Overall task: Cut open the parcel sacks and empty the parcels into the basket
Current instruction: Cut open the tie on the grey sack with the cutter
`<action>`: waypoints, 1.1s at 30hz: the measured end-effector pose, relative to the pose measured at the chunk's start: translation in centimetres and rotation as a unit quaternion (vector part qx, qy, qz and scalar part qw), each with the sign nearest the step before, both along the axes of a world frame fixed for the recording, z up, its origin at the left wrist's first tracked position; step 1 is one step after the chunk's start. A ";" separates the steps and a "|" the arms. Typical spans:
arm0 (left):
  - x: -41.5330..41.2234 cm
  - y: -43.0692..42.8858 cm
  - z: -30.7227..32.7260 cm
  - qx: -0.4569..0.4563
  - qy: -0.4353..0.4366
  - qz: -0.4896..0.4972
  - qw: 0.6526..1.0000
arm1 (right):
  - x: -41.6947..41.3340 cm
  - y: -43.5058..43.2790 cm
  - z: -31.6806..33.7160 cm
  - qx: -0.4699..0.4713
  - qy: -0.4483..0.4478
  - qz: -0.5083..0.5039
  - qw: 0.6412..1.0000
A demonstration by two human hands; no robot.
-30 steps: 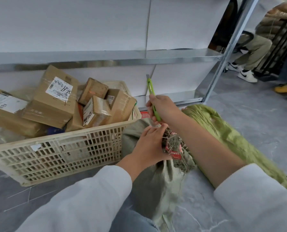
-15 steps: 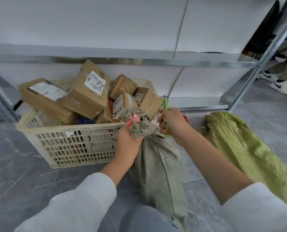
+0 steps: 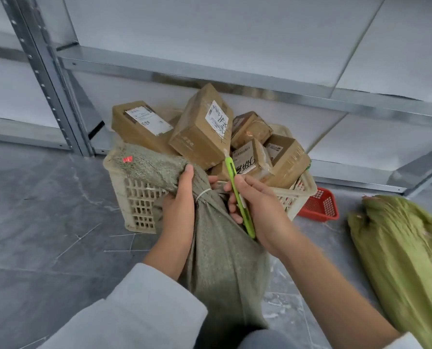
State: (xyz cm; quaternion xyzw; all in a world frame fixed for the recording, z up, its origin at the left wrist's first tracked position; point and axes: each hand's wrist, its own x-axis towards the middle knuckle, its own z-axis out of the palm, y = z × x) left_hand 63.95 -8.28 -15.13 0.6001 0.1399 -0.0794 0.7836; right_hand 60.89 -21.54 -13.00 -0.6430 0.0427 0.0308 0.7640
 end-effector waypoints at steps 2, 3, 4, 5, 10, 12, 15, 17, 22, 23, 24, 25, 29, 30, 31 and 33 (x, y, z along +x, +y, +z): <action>0.4 0.3 -0.4 -0.001 0.058 0.037 0.998 | -0.2 -0.2 -0.1 -0.020 -0.011 0.046 0.999; 0.6 0.3 -0.6 0.016 0.091 0.050 0.995 | -0.4 -0.4 -0.2 -0.051 -0.019 0.060 0.997; 0.6 0.2 -0.9 0.027 0.109 0.046 0.993 | -0.5 -0.5 -0.1 -0.083 -0.026 0.067 0.994; 0.7 0.0 -1.1 0.020 0.115 0.028 0.993 | -0.8 -0.8 -0.1 -0.110 -0.031 0.065 0.991; 1.5 -1.0 -2.3 -0.144 0.011 -0.092 0.985 | -2.1 -2.3 -0.1 -0.180 -0.010 0.041 0.983; 1.6 -1.7 -2.6 -0.166 -0.026 -0.135 0.976 | -2.1 -2.8 0.0 -0.213 0.006 0.051 0.976; 1.7 -2.4 -3.3 -0.181 -0.055 -0.161 0.969 | -2.1 -3.6 0.1 -0.231 0.037 0.077 0.969; 1.8 -2.7 -3.6 -0.187 -0.060 -0.165 0.966 | -2.3 -3.9 0.2 -0.226 0.039 0.090 0.969; 2.1 -2.8 -3.4 -0.165 -0.080 -0.176 0.967 | -2.2 -4.0 0.1 -0.233 0.036 0.110 0.966; 2.1 -2.7 -3.4 -0.164 -0.080 -0.177 0.967 | -2.2 -4.0 0.1 -0.235 0.034 0.114 0.965; 2.1 -2.7 -3.4 -0.165 -0.080 -0.176 0.967 | -2.1 -4.1 0.1 -0.236 0.032 0.118 0.964; 2.1 -2.6 -3.4 -0.167 -0.081 -0.175 0.967 | -2.1 -4.1 0.1 -0.236 0.031 0.122 0.964; 2.0 -2.3 -3.6 -0.171 -0.079 -0.175 0.966 | -2.0 -4.2 -0.4 -0.218 0.041 0.139 0.965; 1.9 -2.3 -3.6 -0.170 -0.079 -0.174 0.967 | -2.0 -4.2 -0.5 -0.213 0.043 0.140 0.966; 1.9 -2.3 -3.6 -0.171 -0.079 -0.173 0.967 | -2.0 -4.2 -0.6 -0.208 0.044 0.139 0.967; 1.9 -2.3 -3.5 -0.176 -0.078 -0.172 0.966 | -2.0 -4.3 -0.7 -0.199 0.044 0.134 0.970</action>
